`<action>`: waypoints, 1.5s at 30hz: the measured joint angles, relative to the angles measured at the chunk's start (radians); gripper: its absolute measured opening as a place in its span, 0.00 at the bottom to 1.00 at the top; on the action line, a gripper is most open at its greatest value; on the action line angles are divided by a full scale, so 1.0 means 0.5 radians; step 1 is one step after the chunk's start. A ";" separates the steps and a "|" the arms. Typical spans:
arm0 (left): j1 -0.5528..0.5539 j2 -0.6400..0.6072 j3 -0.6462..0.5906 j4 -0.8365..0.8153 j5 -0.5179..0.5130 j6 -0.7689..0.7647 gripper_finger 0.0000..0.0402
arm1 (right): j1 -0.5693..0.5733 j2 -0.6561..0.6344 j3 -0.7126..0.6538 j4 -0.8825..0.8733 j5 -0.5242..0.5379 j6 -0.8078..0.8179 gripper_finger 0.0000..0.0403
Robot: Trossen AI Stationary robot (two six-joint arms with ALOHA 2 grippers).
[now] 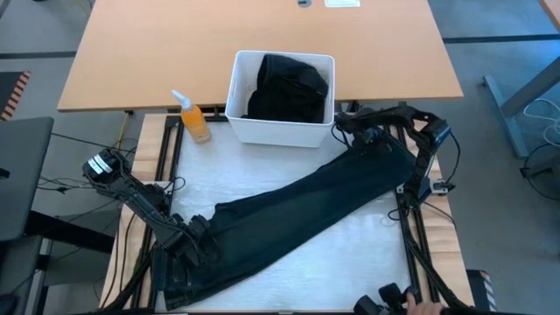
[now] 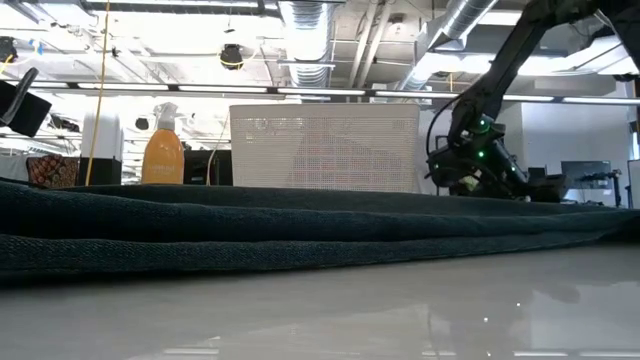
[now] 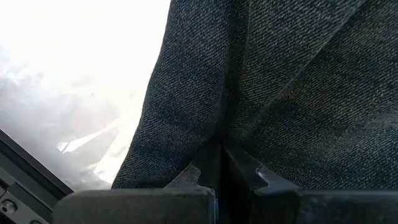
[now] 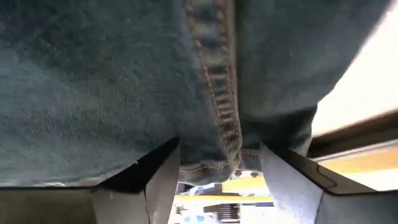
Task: Fold laundry
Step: Fold the blue long pants
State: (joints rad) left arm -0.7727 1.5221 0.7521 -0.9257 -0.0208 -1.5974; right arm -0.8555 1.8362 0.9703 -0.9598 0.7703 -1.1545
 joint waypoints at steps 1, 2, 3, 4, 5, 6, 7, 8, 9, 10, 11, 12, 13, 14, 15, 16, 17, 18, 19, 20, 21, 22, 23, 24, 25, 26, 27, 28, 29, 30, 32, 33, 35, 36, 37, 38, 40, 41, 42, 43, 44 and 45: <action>0.000 0.000 0.000 0.000 -0.001 0.000 0.00 | 0.001 0.021 -0.002 -0.006 -0.016 -0.012 0.59; 0.000 0.000 0.000 0.000 -0.002 0.000 0.00 | -0.001 0.050 -0.006 -0.003 -0.019 -0.017 0.58; 0.000 0.000 0.000 0.000 -0.004 0.000 0.00 | -0.005 0.085 -0.010 0.006 -0.019 -0.030 0.55; -0.001 0.000 0.000 0.000 -0.005 0.000 0.00 | -0.007 0.120 -0.014 0.015 -0.009 -0.040 0.53; -0.001 0.000 0.000 0.000 -0.004 0.000 0.00 | -0.006 0.153 -0.012 0.005 0.008 -0.052 0.51; -0.001 0.000 0.000 0.000 -0.005 0.000 0.00 | -0.001 0.185 0.000 -0.045 0.018 -0.078 0.48; 0.000 0.000 0.000 0.000 -0.005 0.001 0.00 | 0.013 0.206 0.004 -0.073 0.019 -0.100 0.44; 0.000 0.000 0.000 0.000 -0.006 0.007 0.00 | 0.030 0.218 0.009 -0.077 0.036 -0.110 0.39; 0.000 0.000 0.000 -0.001 -0.006 0.010 0.00 | 0.042 0.223 0.018 -0.078 0.056 -0.111 0.33; 0.000 0.000 0.000 -0.003 -0.006 0.010 0.00 | 0.046 0.221 0.026 -0.087 0.072 -0.111 0.26; 0.000 0.000 0.001 -0.004 -0.007 0.010 0.00 | 0.046 0.215 0.038 -0.091 0.074 -0.118 0.19; 0.000 0.000 0.001 -0.003 -0.008 0.010 0.00 | 0.045 0.204 0.053 -0.102 0.069 -0.125 0.11; 0.000 0.000 0.001 -0.003 -0.008 0.010 0.00 | 0.044 0.191 0.075 -0.123 0.056 -0.125 0.07; 0.000 0.000 0.001 -0.004 -0.008 0.010 0.00 | 0.044 0.169 0.093 -0.139 0.052 -0.124 0.06; 0.000 0.000 0.001 -0.003 -0.008 0.010 0.00 | 0.044 0.148 0.108 -0.168 0.056 -0.124 0.06; 0.000 0.000 0.001 -0.003 -0.008 0.010 0.00 | 0.044 0.126 0.118 -0.201 0.065 -0.127 0.06; 0.000 0.000 0.001 -0.004 -0.008 0.010 0.00 | 0.041 0.103 0.130 -0.232 0.069 -0.143 0.07; 0.000 0.000 0.001 -0.004 -0.009 0.010 0.00 | 0.034 0.076 0.141 -0.251 0.072 -0.159 0.07; 0.000 0.000 0.001 -0.003 -0.009 0.010 0.00 | 0.031 0.048 0.155 -0.268 0.089 -0.170 0.06; 0.000 0.000 0.001 -0.004 -0.009 0.010 0.00 | 0.031 0.021 0.170 -0.283 0.118 -0.170 0.06; 0.000 0.000 0.001 -0.004 -0.010 0.010 0.00 | 0.027 -0.004 0.186 -0.299 0.143 -0.169 0.06; 0.000 0.000 0.001 -0.004 -0.010 0.010 0.00 | 0.018 -0.027 0.199 -0.314 0.149 -0.170 0.06; 0.000 0.000 0.001 -0.004 -0.010 0.010 0.00 | 0.012 -0.047 0.209 -0.330 0.153 -0.171 0.06; 0.000 0.000 0.001 -0.005 -0.011 0.011 0.00 | 0.001 -0.066 0.218 -0.336 0.170 -0.175 0.06; 0.000 0.000 0.001 -0.005 -0.012 0.016 0.00 | -0.014 -0.080 0.228 -0.332 0.193 -0.178 0.06; 0.000 0.000 0.001 -0.005 -0.018 0.022 0.00 | -0.033 -0.087 0.237 -0.322 0.214 -0.186 0.06; 0.001 0.000 0.001 -0.007 -0.027 0.023 0.00 | -0.053 -0.089 0.241 -0.305 0.228 -0.190 0.06; 0.001 0.000 0.001 -0.007 -0.035 0.023 0.00 | -0.076 -0.088 0.241 -0.273 0.234 -0.193 0.06; 0.001 0.000 0.001 -0.007 -0.040 0.023 0.00 | -0.100 -0.077 0.241 -0.234 0.235 -0.198 0.06; 0.001 0.000 0.001 -0.006 -0.043 0.020 0.00 | -0.121 -0.061 0.242 -0.199 0.236 -0.199 0.06; 0.002 0.000 0.001 -0.005 -0.041 0.014 0.00 | -0.142 -0.010 0.241 -0.132 0.235 -0.217 0.06; 0.002 0.000 0.000 -0.004 -0.035 0.014 0.00 | -0.142 0.017 0.241 -0.094 0.242 -0.222 0.06; 0.002 0.000 0.000 -0.005 -0.024 0.013 0.00 | -0.139 0.078 0.241 -0.017 0.316 -0.222 0.06; 0.002 0.000 0.000 -0.005 -0.021 0.012 0.00 | -0.142 0.106 0.241 0.028 0.359 -0.222 0.07; 0.002 0.000 0.000 -0.005 -0.021 0.012 0.00 | -0.147 0.132 0.241 0.081 0.406 -0.222 0.08; 0.002 0.000 0.000 -0.004 -0.021 0.012 0.00 | -0.152 0.155 0.241 0.140 0.451 -0.216 0.10; 0.003 0.000 0.000 -0.002 -0.022 0.011 0.00 | -0.162 0.177 0.242 0.194 0.486 -0.207 0.15; 0.002 0.000 0.000 -0.002 -0.022 0.011 0.00 | -0.159 0.178 0.242 0.180 0.509 -0.207 0.17; 0.002 0.000 0.000 -0.002 -0.020 0.009 0.00 | -0.156 0.177 0.242 0.177 0.539 -0.207 0.20; 0.002 0.000 0.000 -0.002 -0.018 0.005 0.00 | -0.156 0.168 0.242 0.182 0.564 -0.205 0.22; 0.002 0.000 0.000 -0.001 -0.017 0.003 0.00 | -0.155 0.161 0.241 0.198 0.586 -0.193 0.24; 0.002 0.000 0.000 -0.001 -0.014 0.000 0.00 | -0.154 0.149 0.241 0.208 0.613 -0.176 0.26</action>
State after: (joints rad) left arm -0.7715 1.5220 0.7521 -0.9260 -0.0276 -1.5973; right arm -0.9325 1.9109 1.0908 -0.8557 1.0766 -1.2424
